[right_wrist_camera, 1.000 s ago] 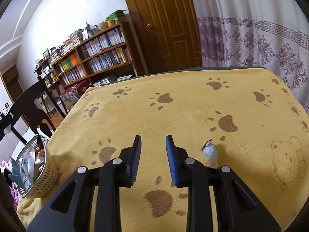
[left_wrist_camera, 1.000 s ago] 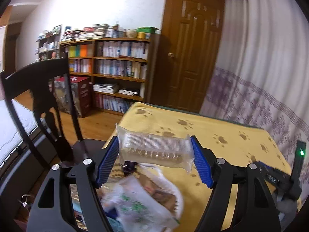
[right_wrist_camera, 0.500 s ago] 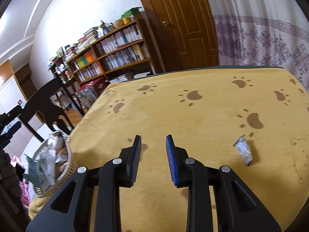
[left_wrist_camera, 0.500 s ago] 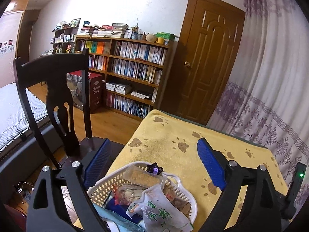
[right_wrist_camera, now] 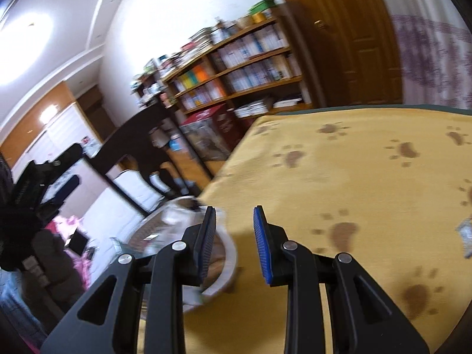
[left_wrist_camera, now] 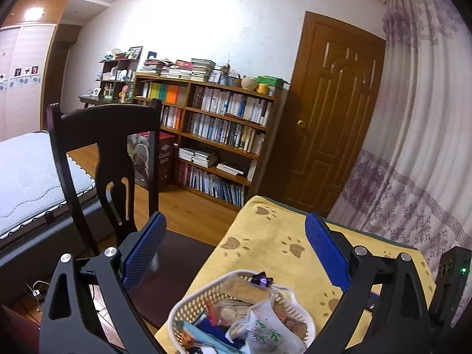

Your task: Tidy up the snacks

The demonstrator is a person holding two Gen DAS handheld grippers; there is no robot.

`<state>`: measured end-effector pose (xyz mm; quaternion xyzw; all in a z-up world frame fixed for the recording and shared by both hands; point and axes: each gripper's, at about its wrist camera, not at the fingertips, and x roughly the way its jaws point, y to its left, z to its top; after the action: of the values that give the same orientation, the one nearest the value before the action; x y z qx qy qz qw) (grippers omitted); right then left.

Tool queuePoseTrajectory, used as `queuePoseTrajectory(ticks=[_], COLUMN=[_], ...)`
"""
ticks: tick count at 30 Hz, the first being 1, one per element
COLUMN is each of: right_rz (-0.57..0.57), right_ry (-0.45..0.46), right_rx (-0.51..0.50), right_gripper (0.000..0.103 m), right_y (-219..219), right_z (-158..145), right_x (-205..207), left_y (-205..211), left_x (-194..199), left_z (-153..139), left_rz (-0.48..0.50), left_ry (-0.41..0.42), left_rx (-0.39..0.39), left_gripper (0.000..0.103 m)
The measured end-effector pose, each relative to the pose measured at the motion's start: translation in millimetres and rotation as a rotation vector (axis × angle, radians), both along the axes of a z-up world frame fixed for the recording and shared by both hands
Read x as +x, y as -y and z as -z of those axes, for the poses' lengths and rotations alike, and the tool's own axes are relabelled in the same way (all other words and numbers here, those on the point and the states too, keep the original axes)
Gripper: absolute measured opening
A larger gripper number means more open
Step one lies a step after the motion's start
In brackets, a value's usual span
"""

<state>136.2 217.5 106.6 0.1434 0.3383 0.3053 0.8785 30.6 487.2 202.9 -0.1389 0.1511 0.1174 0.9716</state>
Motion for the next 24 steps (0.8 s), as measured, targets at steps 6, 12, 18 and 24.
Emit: queuePoseTrajectory(ticks=[6, 12, 18, 24], right_rz=[-0.128, 0.018, 0.342, 0.603], right_ry=[-0.043, 0.005, -0.012, -0.040], right_rx=[0.035, -0.075, -0.196, -0.345], right_gripper=[0.027, 0.038, 0.042, 0.042], right_y=[-54, -40, 46, 140], right_z=[-5, 5, 32, 55], right_x=[0, 1, 19, 31], left_y=[-14, -22, -15, -11], left_x=[-8, -10, -8, -3], left_z=[-2, -3, -3, 0], left_rz=[0.002, 0.017, 0.036, 0.041], left_ry=[0.023, 0.036, 0.034, 0.020], left_rx=[-0.038, -0.075, -0.068, -0.061], left_gripper=[0.096, 0.096, 0.097, 0.098])
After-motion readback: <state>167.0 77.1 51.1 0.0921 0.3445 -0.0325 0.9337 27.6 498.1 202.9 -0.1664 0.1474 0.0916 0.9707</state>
